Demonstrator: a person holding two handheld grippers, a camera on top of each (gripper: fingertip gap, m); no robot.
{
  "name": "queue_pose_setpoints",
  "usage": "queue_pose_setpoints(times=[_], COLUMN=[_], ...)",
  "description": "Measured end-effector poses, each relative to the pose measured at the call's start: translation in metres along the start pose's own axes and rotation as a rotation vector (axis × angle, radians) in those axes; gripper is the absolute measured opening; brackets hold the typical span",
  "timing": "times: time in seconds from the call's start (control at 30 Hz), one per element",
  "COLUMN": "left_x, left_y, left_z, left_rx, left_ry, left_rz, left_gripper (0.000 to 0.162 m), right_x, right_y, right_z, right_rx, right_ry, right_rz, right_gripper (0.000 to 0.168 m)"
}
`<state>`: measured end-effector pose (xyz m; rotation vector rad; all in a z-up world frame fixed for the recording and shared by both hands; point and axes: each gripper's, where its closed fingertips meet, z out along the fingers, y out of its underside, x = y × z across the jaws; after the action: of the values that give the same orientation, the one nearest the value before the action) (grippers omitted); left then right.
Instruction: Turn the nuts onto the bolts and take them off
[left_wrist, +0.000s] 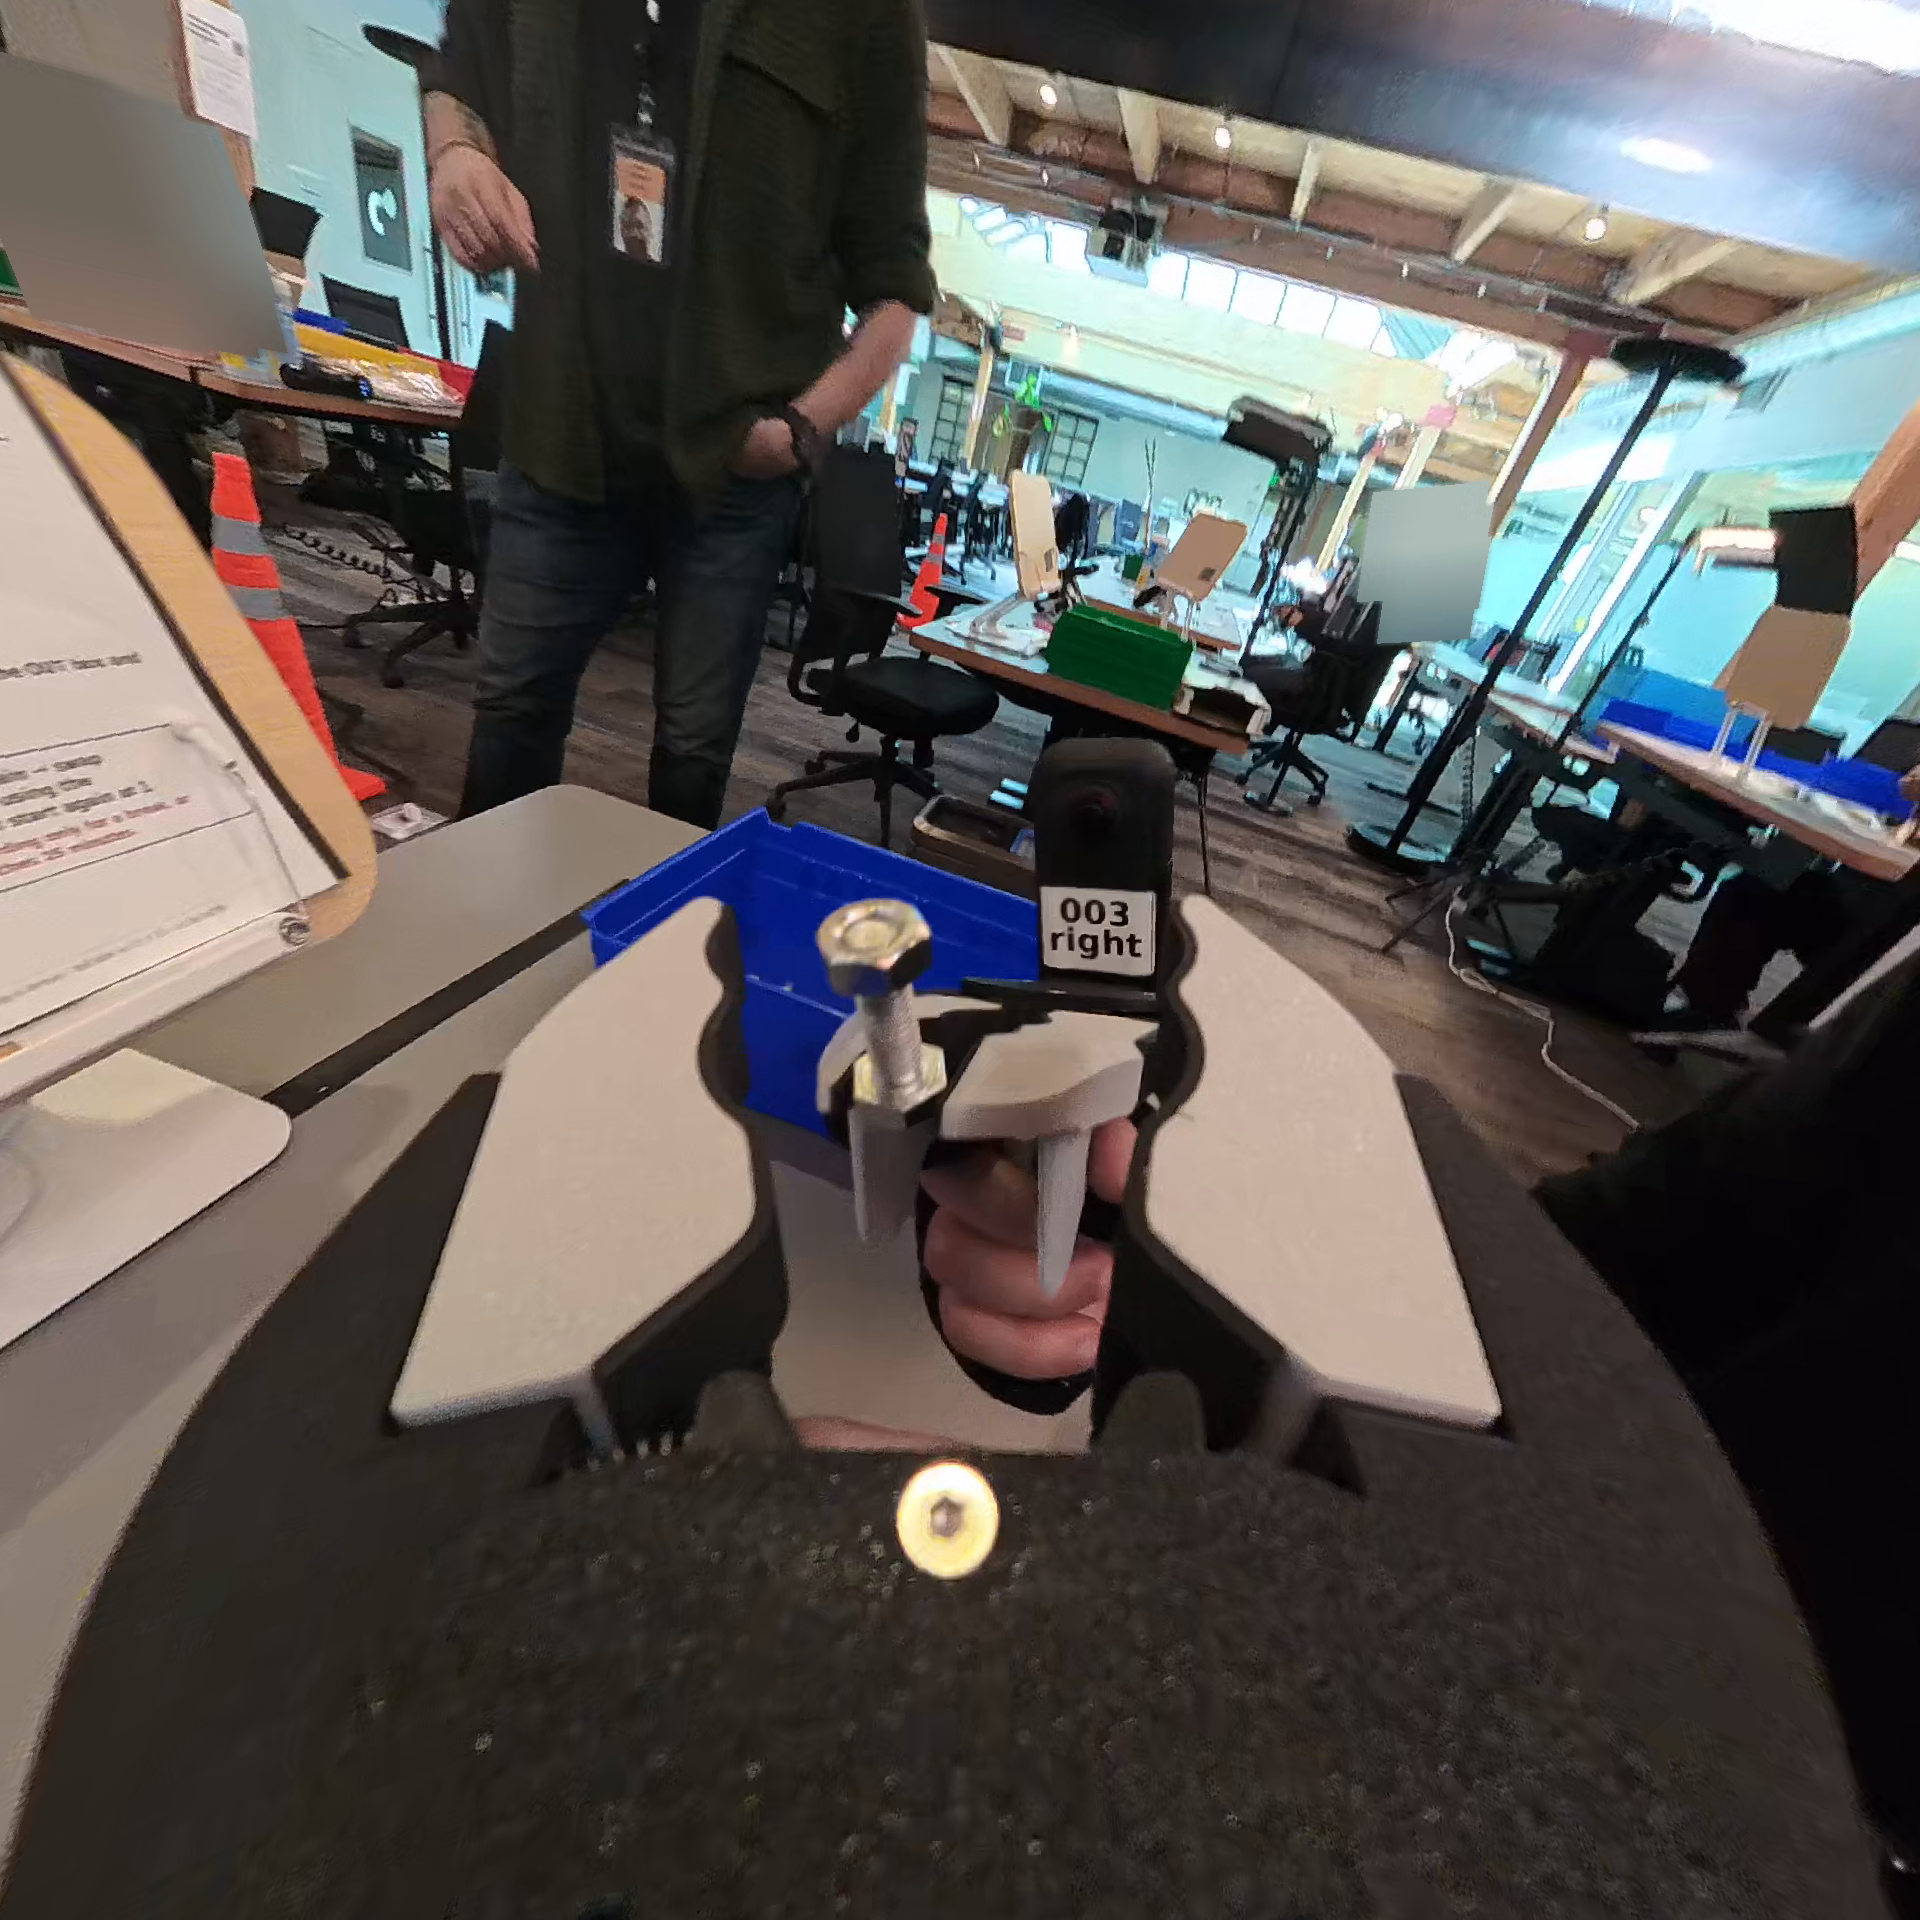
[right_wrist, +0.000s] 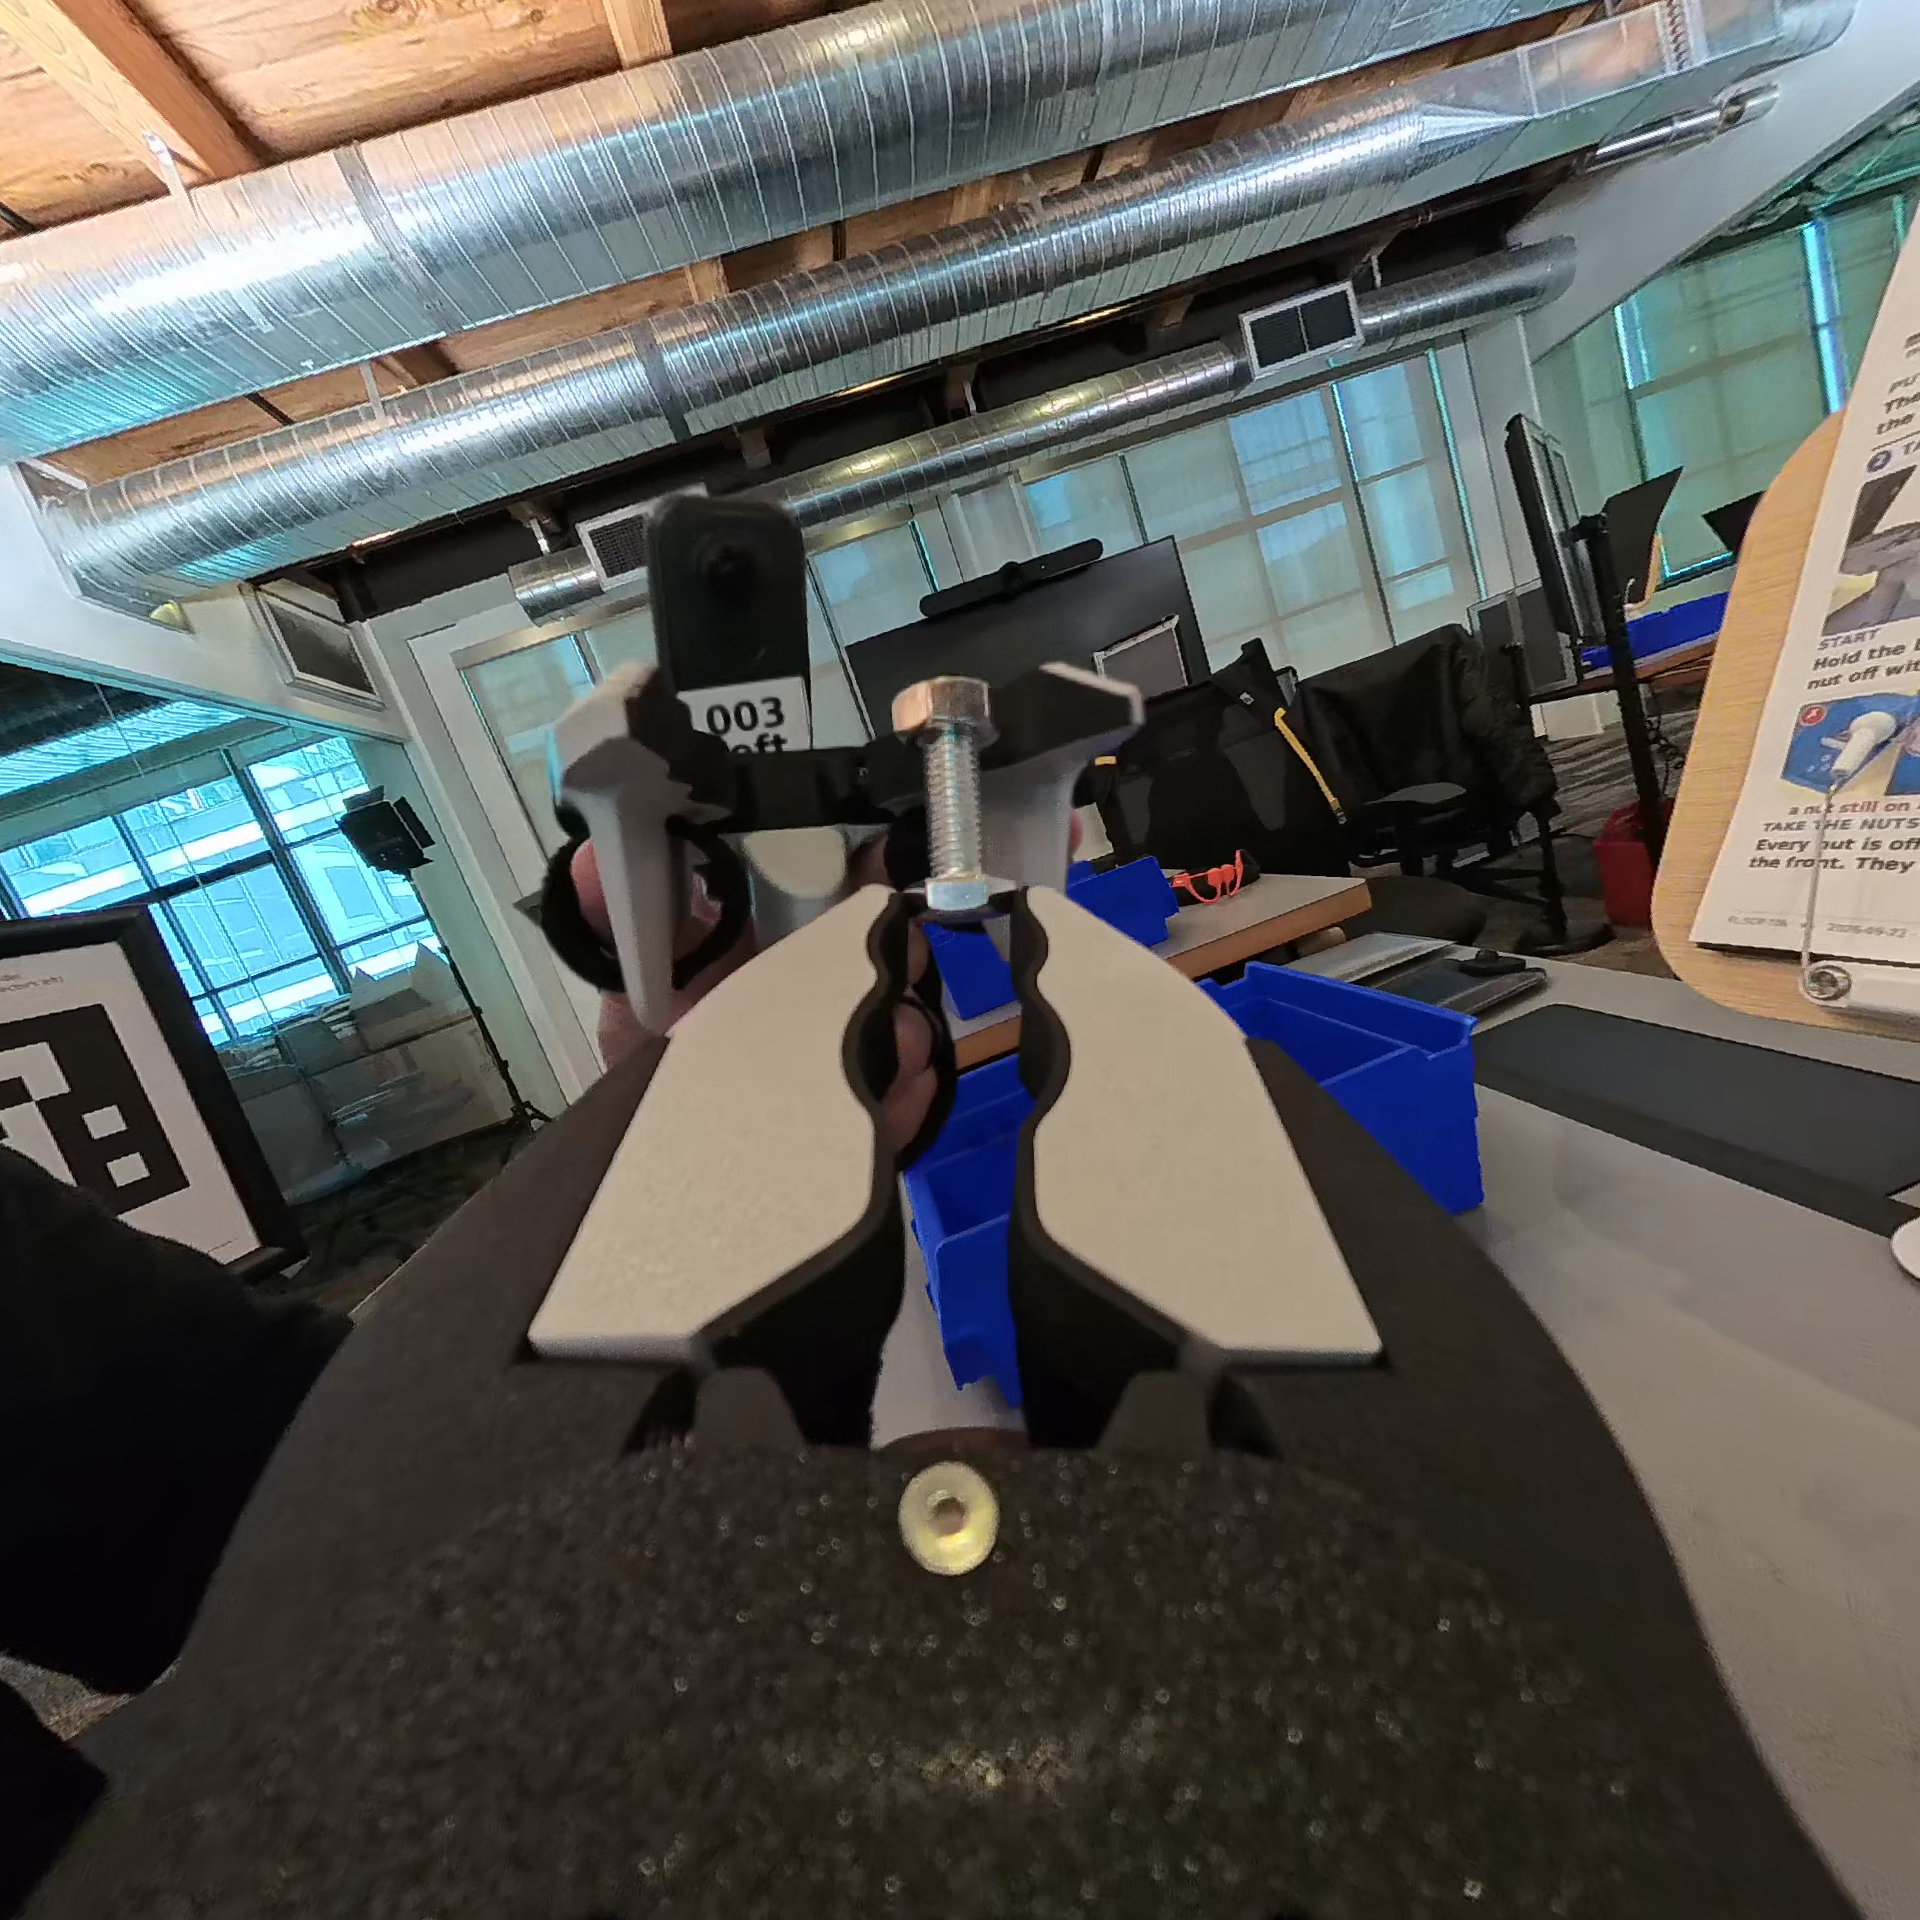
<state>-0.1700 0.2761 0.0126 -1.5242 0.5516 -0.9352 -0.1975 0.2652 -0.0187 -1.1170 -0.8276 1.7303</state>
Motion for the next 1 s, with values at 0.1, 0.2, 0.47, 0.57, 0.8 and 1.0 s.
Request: queue_pose_setpoints(times=[0.1,0.2,0.47,0.57,0.8,1.0], left_x=[-0.002,0.003,0.007,-0.003,0.009,0.006], left_y=[-0.002,0.002,0.009,0.011,0.005,0.008], left_z=[-0.020,-0.027,0.008,-0.002,-0.028,-0.001], left_rx=[0.042,0.042,-0.034,-0.025,0.055,0.011], left_ry=[-0.024,-0.037,0.022,-0.017,-0.013,0.029], left_rz=[-0.027,-0.024,0.015,0.004,-0.041,-0.024], left_gripper=[0.073,0.073,0.077,0.077,0.075,0.077], right_x=[0.004,0.005,-0.005,-0.003,0.003,-0.004], right_y=[-0.001,0.001,0.011,0.009,0.010,0.016], right_z=[-0.001,0.000,0.007,0.006,0.006,0.010], right_rx=[0.005,-0.001,-0.030,-0.025,-0.027,-0.042], right_ry=[0.008,0.005,-0.016,-0.011,-0.002,-0.014], right_rz=[0.000,0.003,0.001,0.003,0.009,0.006], right_gripper=[0.018,0.019,0.019,0.019,0.019,0.019])
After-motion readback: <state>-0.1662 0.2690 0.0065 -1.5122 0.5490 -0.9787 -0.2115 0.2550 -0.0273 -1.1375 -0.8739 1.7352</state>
